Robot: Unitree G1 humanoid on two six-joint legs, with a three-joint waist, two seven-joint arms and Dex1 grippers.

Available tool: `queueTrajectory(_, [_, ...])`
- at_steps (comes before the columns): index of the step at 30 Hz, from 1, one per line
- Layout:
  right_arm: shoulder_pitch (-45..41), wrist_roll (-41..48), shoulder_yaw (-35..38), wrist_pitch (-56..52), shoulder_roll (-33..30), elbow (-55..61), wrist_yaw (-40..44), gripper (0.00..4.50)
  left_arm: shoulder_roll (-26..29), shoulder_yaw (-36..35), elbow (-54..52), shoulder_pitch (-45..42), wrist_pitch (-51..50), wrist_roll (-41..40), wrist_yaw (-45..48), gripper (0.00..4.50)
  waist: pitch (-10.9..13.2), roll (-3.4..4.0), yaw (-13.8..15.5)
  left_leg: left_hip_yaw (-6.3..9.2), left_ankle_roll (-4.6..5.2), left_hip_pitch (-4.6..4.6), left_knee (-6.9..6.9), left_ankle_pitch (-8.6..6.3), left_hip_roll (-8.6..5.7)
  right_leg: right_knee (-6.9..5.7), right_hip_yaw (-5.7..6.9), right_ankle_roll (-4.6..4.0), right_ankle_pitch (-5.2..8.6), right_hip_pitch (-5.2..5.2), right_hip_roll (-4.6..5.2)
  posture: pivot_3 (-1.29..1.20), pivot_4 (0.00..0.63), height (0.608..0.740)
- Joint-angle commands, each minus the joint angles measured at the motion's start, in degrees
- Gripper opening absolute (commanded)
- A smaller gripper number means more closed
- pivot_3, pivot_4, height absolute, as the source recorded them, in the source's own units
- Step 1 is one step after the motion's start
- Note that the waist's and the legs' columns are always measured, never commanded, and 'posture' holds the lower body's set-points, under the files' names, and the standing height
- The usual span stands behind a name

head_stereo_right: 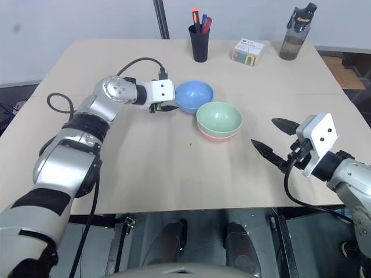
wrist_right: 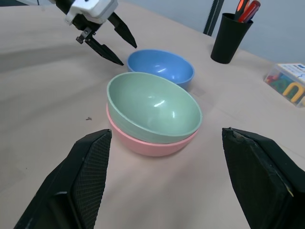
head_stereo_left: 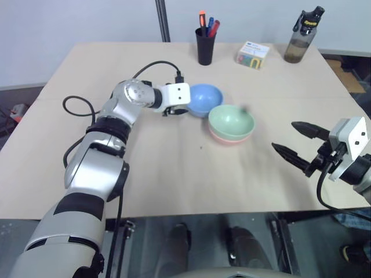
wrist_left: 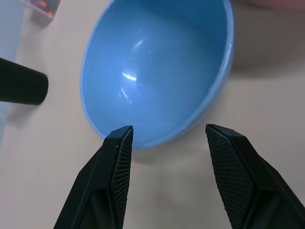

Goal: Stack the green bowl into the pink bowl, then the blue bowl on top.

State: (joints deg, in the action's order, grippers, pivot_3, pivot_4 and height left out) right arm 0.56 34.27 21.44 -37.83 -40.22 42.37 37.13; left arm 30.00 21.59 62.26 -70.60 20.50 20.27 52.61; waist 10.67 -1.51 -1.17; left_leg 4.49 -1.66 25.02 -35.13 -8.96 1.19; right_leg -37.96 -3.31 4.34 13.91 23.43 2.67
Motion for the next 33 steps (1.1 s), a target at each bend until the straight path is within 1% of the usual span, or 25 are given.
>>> queueTrajectory(1, [0.4, 0.2, 0.2, 1.2, -0.1, 2.4, -1.2, 3.85, -0.4, 0.8, 1.1, -2.6, 3.4, 1.9, -1.7, 2.57, 0.0, 0.00, 0.1, 0.00, 0.00, 0.00, 0.00, 0.00, 0.00, 0.00, 0.00, 0.00, 0.00, 0.00, 0.00, 0.00, 0.150, 0.740])
queueTrajectory(14, [1.9, 0.0, -0.6, 2.1, -0.3, 3.1, -2.5, 3.85, -4.1, 5.1, 5.8, -5.3, 10.1, 8.8, -6.3, 2.57, 0.0, 0.00, 0.2, 0.00, 0.00, 0.02, -0.01, 0.00, 0.00, 0.00, 0.01, 0.00, 0.00, 0.00, 0.00, 0.00, 0.150, 0.740])
queueTrajectory(15, [2.0, -0.1, -0.7, 2.2, -0.4, 3.1, -2.5, 3.85, -4.4, 5.4, 6.3, -5.4, 10.2, 9.4, -6.5, 2.35, 0.0, 0.00, 0.2, 0.00, 0.00, 0.02, -0.01, 0.00, 0.00, 0.00, 0.01, 0.00, 0.00, 0.00, 0.00, 0.00, 0.150, 0.740])
queueTrajectory(19, [1.8, -0.1, -1.2, 2.1, -0.5, 3.0, -2.7, 3.85, -5.1, 6.5, 7.7, -5.8, 10.7, 10.9, -8.0, 1.11, 0.0, -0.01, 0.2, 0.00, 0.00, 0.02, -0.01, 0.00, 0.00, 0.00, 0.01, 0.01, 0.00, 0.00, 0.00, 0.00, 0.150, 0.740])
queueTrajectory(21, [1.6, -0.1, -1.4, 2.0, -0.5, 2.9, -2.8, 3.85, -5.2, 6.1, 8.0, -6.1, 11.1, 10.7, -7.4, 0.27, 0.0, 0.00, 0.2, 0.01, 0.00, 0.02, -0.01, 0.00, 0.00, 0.00, 0.01, 0.01, -0.01, 0.00, 0.00, 0.00, 0.150, 0.740])
queueTrajectory(22, [1.6, -0.1, -1.4, 2.1, -0.5, 2.9, -2.8, 3.85, -5.2, 5.7, 8.0, -6.2, 11.2, 10.5, -7.1, 0.10, 0.0, -0.01, 0.2, 0.01, 0.00, 0.02, -0.01, 0.00, 0.00, 0.00, 0.01, 0.01, -0.01, 0.00, 0.00, 0.00, 0.150, 0.740])
queueTrajectory(25, [1.6, -0.3, -1.8, 2.4, -0.5, 2.6, -2.7, 3.85, -4.3, 4.8, 7.3, -6.6, 13.2, 9.4, -5.3, 0.10, 0.0, -0.01, 0.2, 0.01, 0.00, 0.02, -0.01, 0.00, 0.00, 0.00, 0.01, 0.01, -0.01, 0.00, 0.00, 0.00, 0.150, 0.740])
queueTrajectory(29, [2.9, -0.6, -1.0, 3.7, -0.6, 2.3, -1.8, 3.85, -2.7, 2.9, 4.8, -7.1, 18.6, 6.0, 0.2, 0.10, 0.0, -0.01, 0.2, 0.01, 0.00, 0.02, -0.01, 0.00, 0.00, -0.01, 0.01, 0.00, -0.01, 0.00, 0.00, 0.00, 0.150, 0.740])
queueTrajectory(31, [4.9, 0.1, 0.7, 4.9, -0.6, 2.5, -0.1, 3.85, -2.7, 0.9, 2.9, -7.5, 20.4, 1.7, 5.9, 0.10, 0.0, -0.01, 0.4, 0.02, 0.00, 0.02, -0.01, 0.00, 0.00, -0.01, 0.02, 0.00, -0.01, 0.00, 0.00, 0.00, 0.150, 0.740])
queueTrajectory(33, [8.0, 0.2, 3.0, 7.2, -0.7, 2.2, 2.4, 3.85, -3.5, -1.5, -0.5, -7.7, 20.2, -4.4, 14.1, 0.10, 0.0, -0.01, 0.6, 0.05, 0.00, 0.08, -0.01, 0.00, 0.00, 0.02, 0.05, -0.04, -0.03, 0.00, 0.01, 0.00, 0.150, 0.740])
